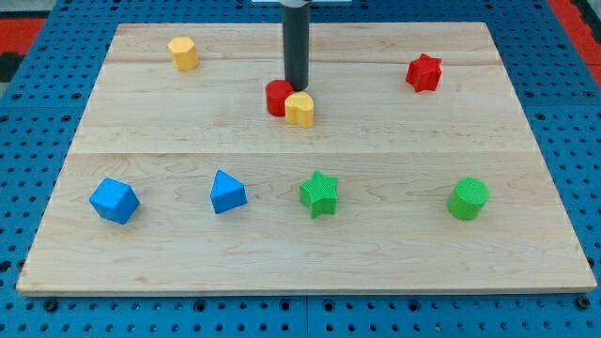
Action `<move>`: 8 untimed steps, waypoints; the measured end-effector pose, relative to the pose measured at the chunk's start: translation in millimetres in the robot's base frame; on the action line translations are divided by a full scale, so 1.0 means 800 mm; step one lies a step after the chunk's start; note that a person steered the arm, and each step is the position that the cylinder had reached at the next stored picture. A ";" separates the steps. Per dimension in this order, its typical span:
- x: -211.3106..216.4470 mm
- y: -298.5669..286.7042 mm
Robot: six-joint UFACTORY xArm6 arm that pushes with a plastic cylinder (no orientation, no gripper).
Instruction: Move the green star between red circle and blue triangle
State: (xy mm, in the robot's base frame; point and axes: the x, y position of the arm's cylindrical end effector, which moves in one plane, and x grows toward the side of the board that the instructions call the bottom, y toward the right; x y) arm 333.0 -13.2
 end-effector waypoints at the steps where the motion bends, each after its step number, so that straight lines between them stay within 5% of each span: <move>1: 0.007 0.015; 3: 0.027 0.072; 4: 0.076 0.174; 6: 0.232 0.121; 8: 0.248 0.067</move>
State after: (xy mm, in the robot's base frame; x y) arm 531.0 40.5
